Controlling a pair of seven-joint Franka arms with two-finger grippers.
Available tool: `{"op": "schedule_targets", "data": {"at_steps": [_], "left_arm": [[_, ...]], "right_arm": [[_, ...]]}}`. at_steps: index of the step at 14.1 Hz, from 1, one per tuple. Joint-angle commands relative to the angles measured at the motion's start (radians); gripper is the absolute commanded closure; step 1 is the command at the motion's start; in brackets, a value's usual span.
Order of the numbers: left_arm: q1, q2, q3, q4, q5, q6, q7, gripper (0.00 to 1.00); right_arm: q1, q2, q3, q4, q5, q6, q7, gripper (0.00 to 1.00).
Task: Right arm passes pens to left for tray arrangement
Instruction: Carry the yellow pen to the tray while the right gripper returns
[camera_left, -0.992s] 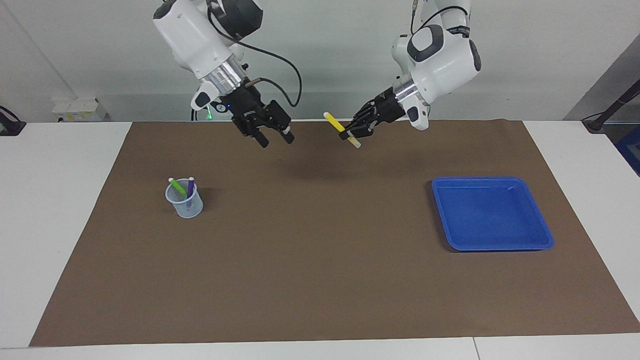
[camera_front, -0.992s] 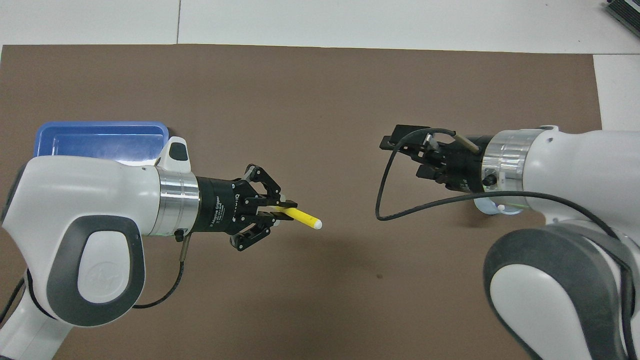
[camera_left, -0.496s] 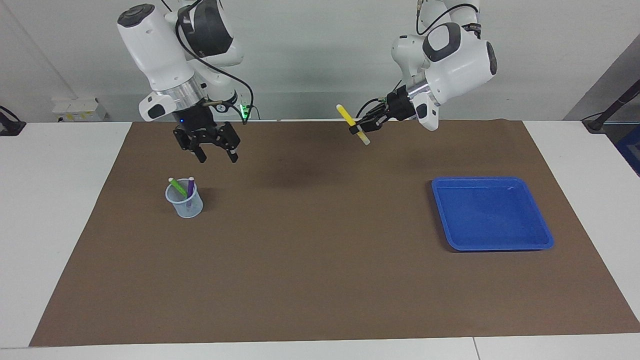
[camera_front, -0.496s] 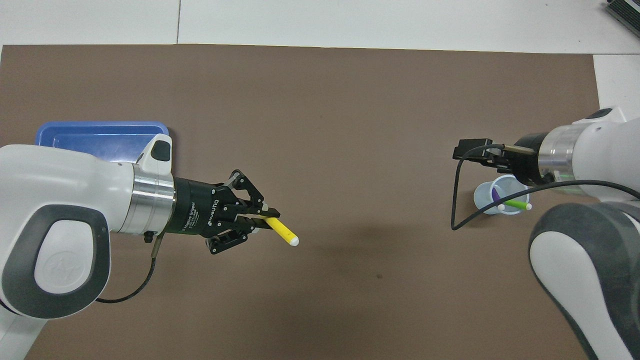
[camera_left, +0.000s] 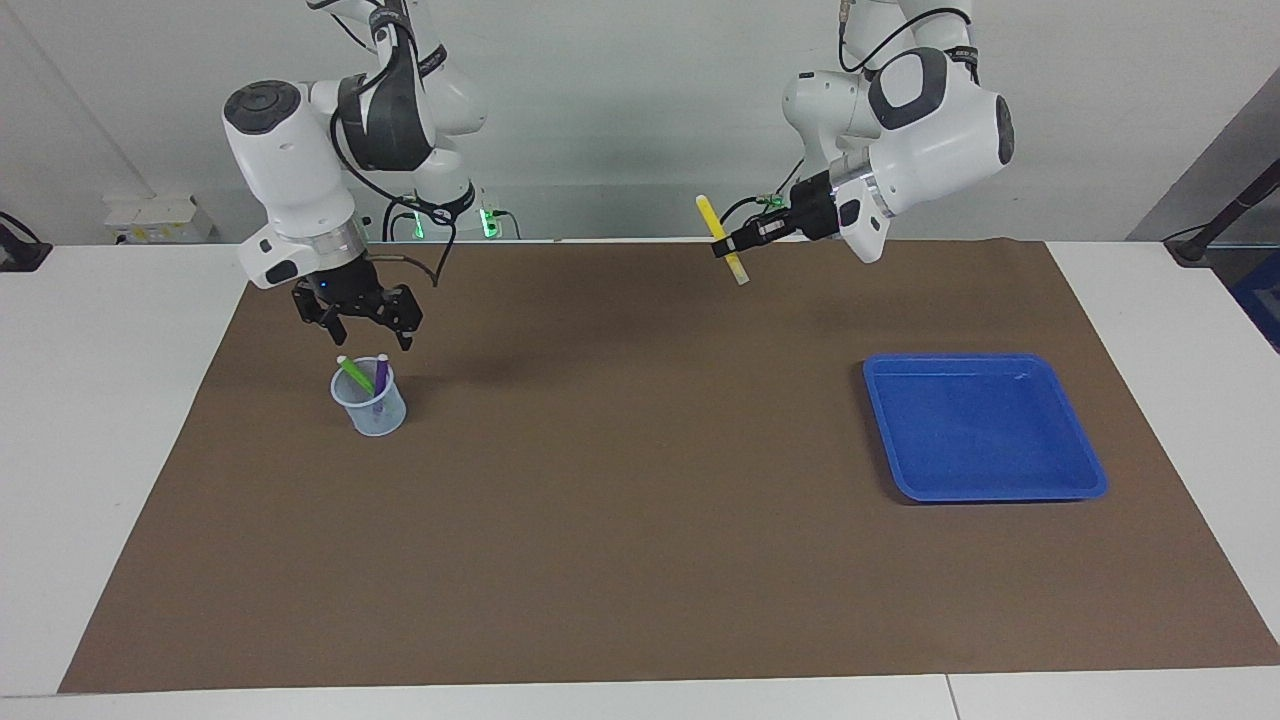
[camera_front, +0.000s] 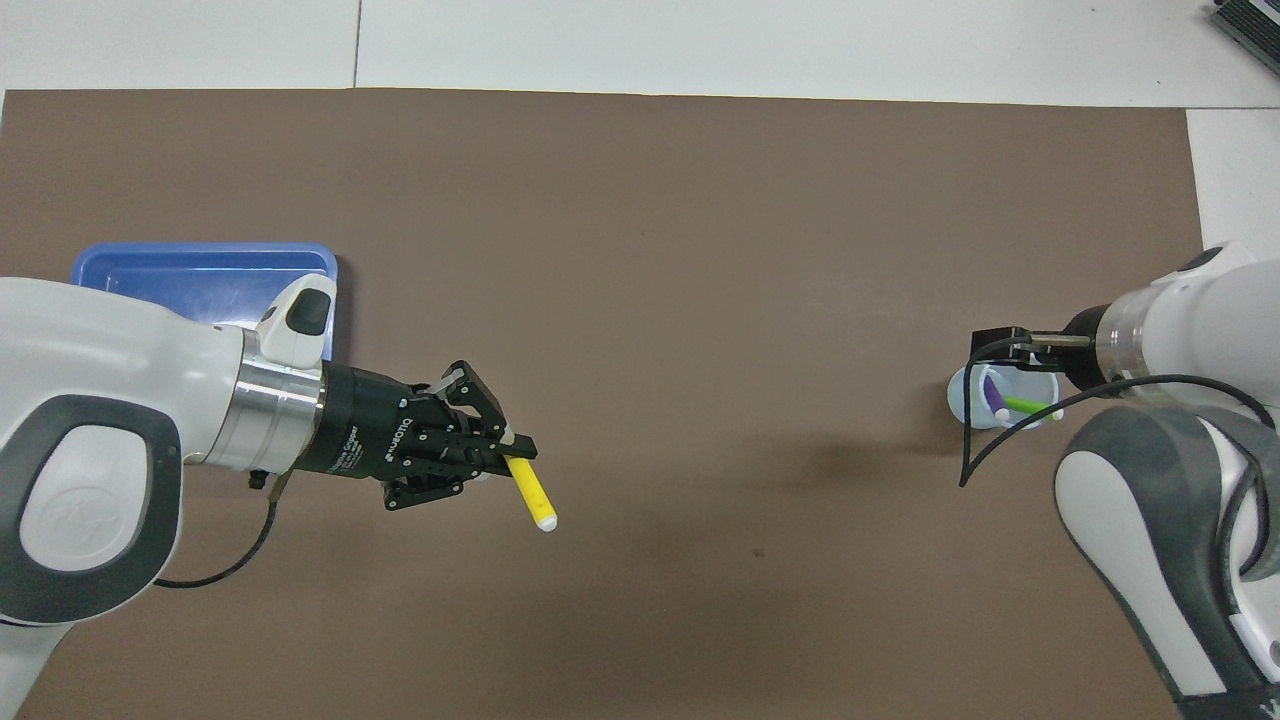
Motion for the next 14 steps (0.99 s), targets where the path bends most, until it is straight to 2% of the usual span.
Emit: {"op": "schedule_targets", "data": {"at_steps": [1,5,7,12,14], "left_arm": [[0.029,-0.013,0.0,0.005,0.12,-0.057,0.13,1.0],[0.058,0.0,0.005,0.043,0.341,-0.08,0.265,1.0],[0.075,0.005,0.005,0.052,0.428,-0.08,0.322,1.0],[0.112,0.019,0.005,0.058,0.645,-0.051,0.448,1.0],[0.142,0.025,0.005,0.057,0.683,-0.03,0.512,1.0]], "right_arm": [[-0.016,-0.012,0.014,-0.059,-0.019,0.021,0.022,0.0],[-0.045,0.017,0.014,-0.095,-0.021,0.024,0.041,0.21],[-0.05,0.033,0.014,-0.119,-0.019,0.074,0.037,0.33],[-0.065,0.059,0.014,-0.126,-0.028,0.119,0.028,0.37],[-0.065,0.059,0.014,-0.13,-0.028,0.118,0.028,0.38]]}}
